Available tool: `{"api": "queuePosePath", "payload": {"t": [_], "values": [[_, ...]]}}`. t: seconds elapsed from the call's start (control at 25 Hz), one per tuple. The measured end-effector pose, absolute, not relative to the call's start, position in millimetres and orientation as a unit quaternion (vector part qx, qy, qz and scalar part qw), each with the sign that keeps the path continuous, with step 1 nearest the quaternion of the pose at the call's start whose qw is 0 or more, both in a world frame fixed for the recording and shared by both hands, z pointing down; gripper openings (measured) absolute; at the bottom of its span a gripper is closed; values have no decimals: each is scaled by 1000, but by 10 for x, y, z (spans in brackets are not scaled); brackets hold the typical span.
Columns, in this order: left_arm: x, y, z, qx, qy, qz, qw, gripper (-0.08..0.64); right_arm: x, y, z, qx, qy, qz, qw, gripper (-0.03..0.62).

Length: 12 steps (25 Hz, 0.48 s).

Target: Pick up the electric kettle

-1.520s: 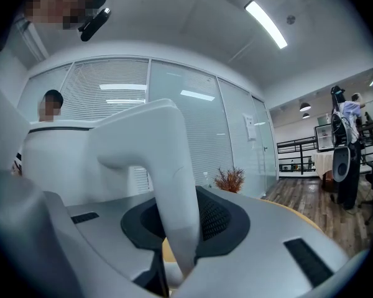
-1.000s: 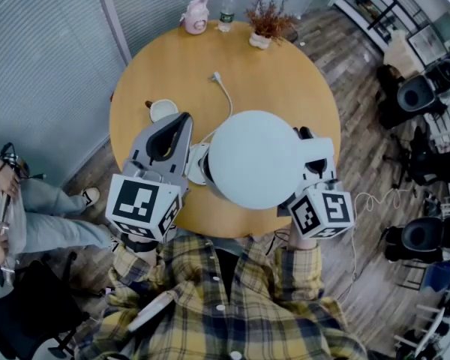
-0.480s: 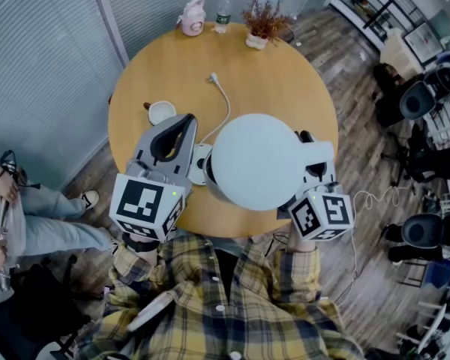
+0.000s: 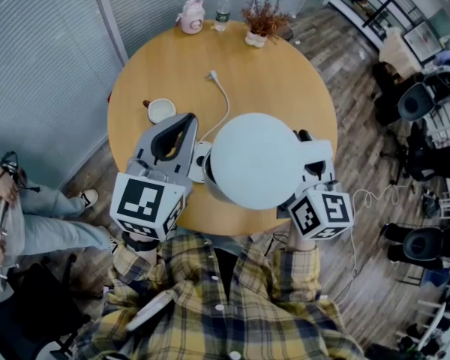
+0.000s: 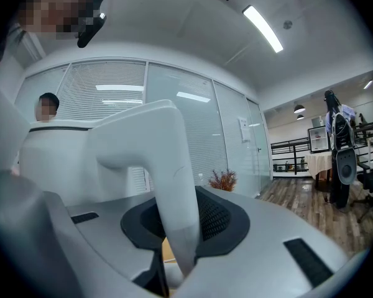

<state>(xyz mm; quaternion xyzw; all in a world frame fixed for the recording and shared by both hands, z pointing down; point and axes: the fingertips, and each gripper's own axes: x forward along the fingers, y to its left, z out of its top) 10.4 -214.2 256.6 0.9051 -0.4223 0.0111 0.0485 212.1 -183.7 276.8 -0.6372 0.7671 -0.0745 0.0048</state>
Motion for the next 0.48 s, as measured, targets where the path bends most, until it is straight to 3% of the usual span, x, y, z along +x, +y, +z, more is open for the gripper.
{"api": "queuePosePath", "payload": {"t": [0.48], "values": [[67, -2127, 2549, 904, -425, 13, 49, 2, 2124, -1813, 2788, -639, 765, -81, 1, 94]]}}
